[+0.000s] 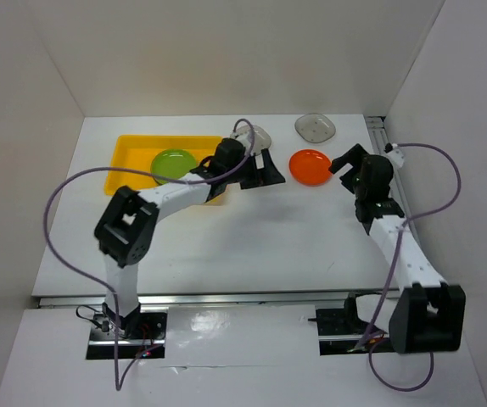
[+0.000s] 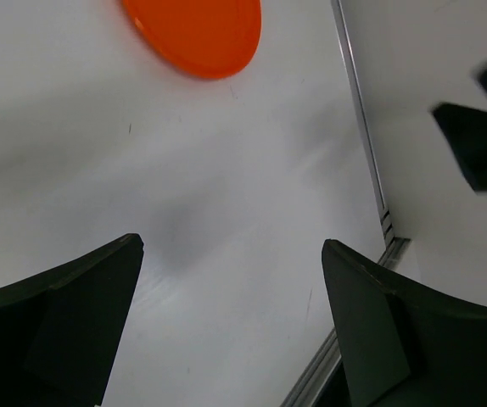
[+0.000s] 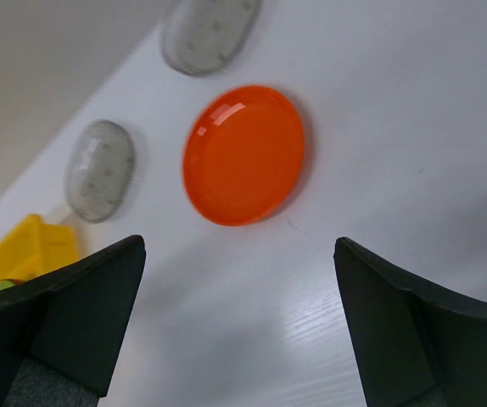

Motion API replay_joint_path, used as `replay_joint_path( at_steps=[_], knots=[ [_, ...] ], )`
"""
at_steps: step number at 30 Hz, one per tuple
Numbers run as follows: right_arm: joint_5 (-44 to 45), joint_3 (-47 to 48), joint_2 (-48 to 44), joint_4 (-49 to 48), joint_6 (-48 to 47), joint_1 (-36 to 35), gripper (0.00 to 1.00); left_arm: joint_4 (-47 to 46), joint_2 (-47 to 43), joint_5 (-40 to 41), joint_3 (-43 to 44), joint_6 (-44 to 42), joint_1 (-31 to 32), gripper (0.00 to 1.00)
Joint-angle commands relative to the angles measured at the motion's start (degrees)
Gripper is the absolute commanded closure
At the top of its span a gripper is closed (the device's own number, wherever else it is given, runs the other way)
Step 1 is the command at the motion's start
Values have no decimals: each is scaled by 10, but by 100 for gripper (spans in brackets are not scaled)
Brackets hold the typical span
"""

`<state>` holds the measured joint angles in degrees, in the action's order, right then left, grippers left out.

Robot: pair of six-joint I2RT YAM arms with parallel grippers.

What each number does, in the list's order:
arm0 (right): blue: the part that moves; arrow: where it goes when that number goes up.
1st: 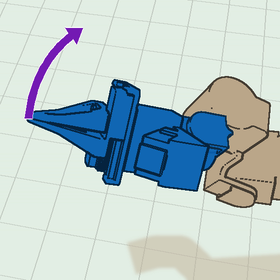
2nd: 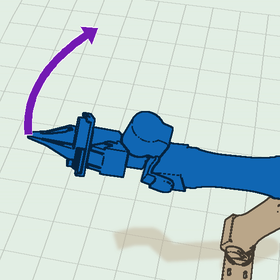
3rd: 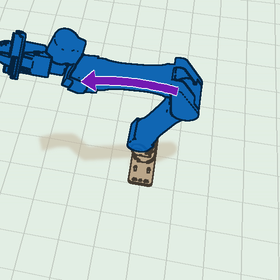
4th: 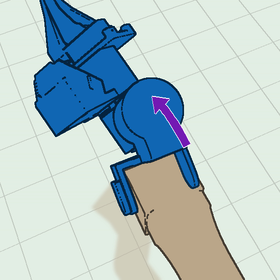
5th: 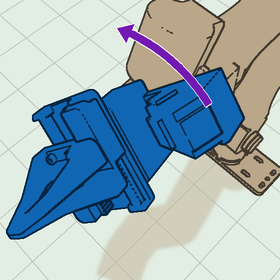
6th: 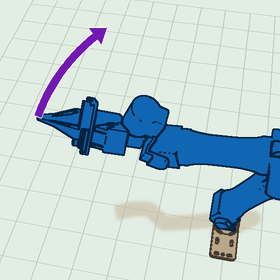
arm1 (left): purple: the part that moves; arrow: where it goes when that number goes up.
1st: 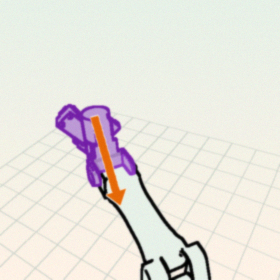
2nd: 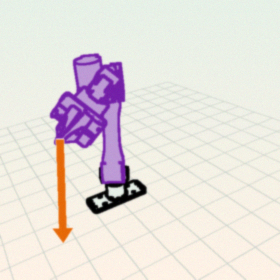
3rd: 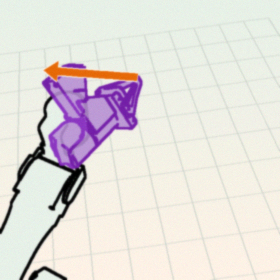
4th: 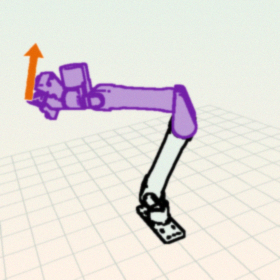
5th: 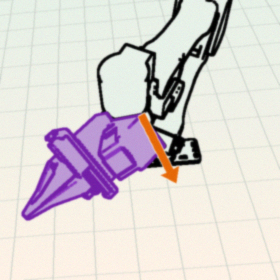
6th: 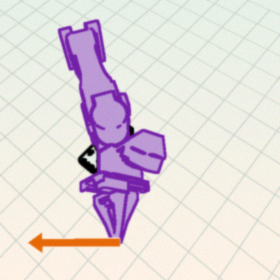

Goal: Place the plates into the plastic bin on the countertop

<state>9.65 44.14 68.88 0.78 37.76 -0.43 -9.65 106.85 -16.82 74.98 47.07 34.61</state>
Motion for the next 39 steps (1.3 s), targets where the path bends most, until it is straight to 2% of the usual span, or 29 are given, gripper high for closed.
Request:
replay_joint_path(
  at_steps=[1, 3, 4, 7, 9, 15, 21, 25, 29, 35, 39],
  knots=[
    [7, 30, -93, 70, -16, -10, 1, -23, 131, 0, 133, 10, 10, 0],
    [7, 36, -140, 101, -22, -16, 1, 3, 197, 6, 205, 10, 19, 0],
    [14, 44, -159, 126, -22, -16, 1, 3, 259, 6, 270, 10, 19, 0],
    [1, 52, -218, 160, -22, -22, 1, 9, 334, 6, 365, 41, 24, 4],
    [-17, 46, -250, 167, -27, -40, 1, -11, 372, 34, 385, 54, 24, 4],
    [-49, 17, -309, 157, -1, -53, 1, -39, 391, 89, 383, 76, 24, 7],
    [-54, 36, -340, 179, -1, -53, 1, 38, 441, 158, 471, 65, 41, 18],
    [-40, 41, -352, 198, -6, -58, 1, 47, 464, 173, 496, 78, 41, 28],
    [-40, 46, -369, 203, -1, -58, 1, 72, 477, 190, 514, 85, 41, 45],
    [-40, 57, -369, 203, -1, -58, 1, 28, 442, 185, 466, 80, 41, 100],
    [-35, 52, -369, 208, -6, -58, 1, 9, 375, 185, 425, 66, 41, 100]
  ],
)
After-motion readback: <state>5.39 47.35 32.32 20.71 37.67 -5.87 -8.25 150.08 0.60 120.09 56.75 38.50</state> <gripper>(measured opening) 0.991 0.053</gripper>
